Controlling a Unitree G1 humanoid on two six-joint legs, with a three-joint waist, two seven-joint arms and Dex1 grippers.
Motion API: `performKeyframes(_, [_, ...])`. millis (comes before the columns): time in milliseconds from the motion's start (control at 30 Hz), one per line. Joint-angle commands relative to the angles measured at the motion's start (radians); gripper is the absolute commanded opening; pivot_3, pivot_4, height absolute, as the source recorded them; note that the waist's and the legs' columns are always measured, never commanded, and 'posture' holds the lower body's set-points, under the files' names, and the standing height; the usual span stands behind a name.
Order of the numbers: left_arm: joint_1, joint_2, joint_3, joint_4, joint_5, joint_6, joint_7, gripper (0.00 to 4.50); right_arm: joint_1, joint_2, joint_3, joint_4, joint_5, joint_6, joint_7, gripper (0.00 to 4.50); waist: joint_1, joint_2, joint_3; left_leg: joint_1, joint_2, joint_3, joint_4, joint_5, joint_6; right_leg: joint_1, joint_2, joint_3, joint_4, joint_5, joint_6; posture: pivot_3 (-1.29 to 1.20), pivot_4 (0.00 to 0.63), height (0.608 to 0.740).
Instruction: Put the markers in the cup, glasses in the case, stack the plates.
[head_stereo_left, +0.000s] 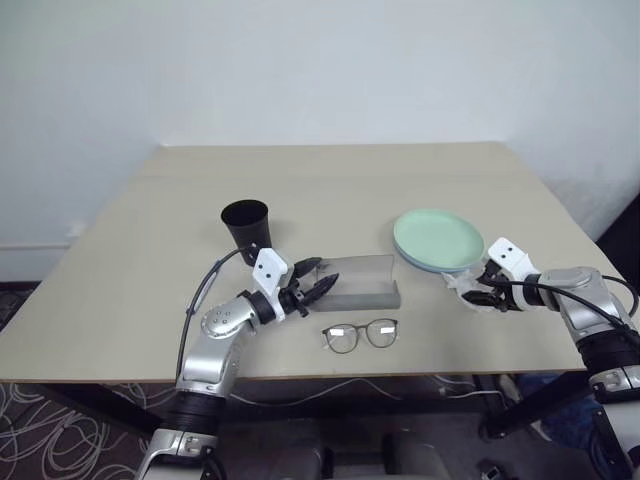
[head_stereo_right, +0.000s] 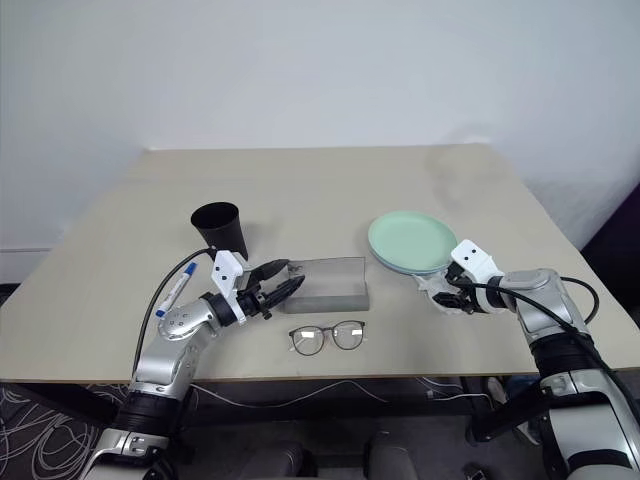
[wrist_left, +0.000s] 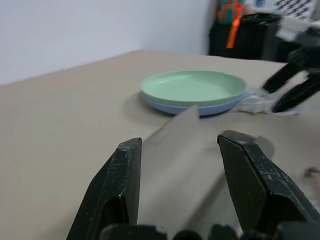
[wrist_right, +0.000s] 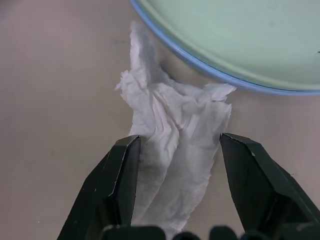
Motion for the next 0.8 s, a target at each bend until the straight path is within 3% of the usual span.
performKeyframes(33, [0.008, 0.021, -0.016, -0.082, -0.044, 0.045, -0.053, 2.51, -0.032, -0.001, -0.010, 0.000, 0.001, -0.010, -0.006, 2.74, 0.000, 0.000, 0.000, 0.000, 0.000, 0.000, 0.000, 0.000, 0.000, 0.000, 0.000, 0.000, 0.000, 0.000, 0.000, 0.00, 0.000, 0.740])
performKeyframes(67, [0.011, 0.024, -0.018, -0.087, -0.044, 0.051, -0.057, 2.51, -0.031, -0.001, -0.011, 0.000, 0.002, -0.010, -0.004, 2.74, 0.000, 0.000, 0.000, 0.000, 0.000, 0.000, 0.000, 0.000, 0.000, 0.000, 0.000, 0.000, 0.000, 0.000, 0.000, 0.00, 0.000, 0.740])
performKeyframes(167, [0.013, 0.023, -0.017, -0.087, -0.035, 0.049, -0.049, 2.51, -0.026, -0.003, -0.013, -0.017, 0.011, -0.002, 0.008, 2.12, 0.000, 0.000, 0.000, 0.000, 0.000, 0.000, 0.000, 0.000, 0.000, 0.000, 0.000, 0.000, 0.000, 0.000, 0.000, 0.00, 0.000, 0.740])
performKeyframes(367, [0.005, 0.020, -0.017, -0.072, -0.023, 0.041, -0.038, 2.51, -0.006, -0.034, -0.022, -0.078, 0.029, -0.002, 0.063, 0.01, 0.000, 0.000, 0.000, 0.000, 0.000, 0.000, 0.001, 0.000, 0.000, 0.000, 0.000, 0.000, 0.000, 0.000, 0.000, 0.00, 0.000, 0.740])
performKeyframes(633, [-0.003, 0.017, -0.019, -0.058, -0.017, 0.034, -0.032, 2.51, 0.028, -0.094, -0.057, -0.227, 0.108, -0.088, 0.200, 0.01, 0.001, 0.000, 0.000, 0.000, 0.000, -0.001, 0.001, 0.000, 0.000, 0.000, 0.000, -0.001, 0.000, 0.000, 0.000, 0.00, 0.000, 0.740])
performKeyframes(800, [-0.009, 0.015, -0.020, -0.047, -0.013, 0.026, -0.031, 2.51, -0.063, -0.063, -0.078, -0.181, 0.093, -0.163, 0.118, 0.01, -0.003, 0.000, 0.000, 0.000, 0.001, 0.001, 0.001, 0.000, 0.000, 0.000, 0.000, 0.000, 0.000, 0.000, 0.000, 0.00, 0.000, 0.740])
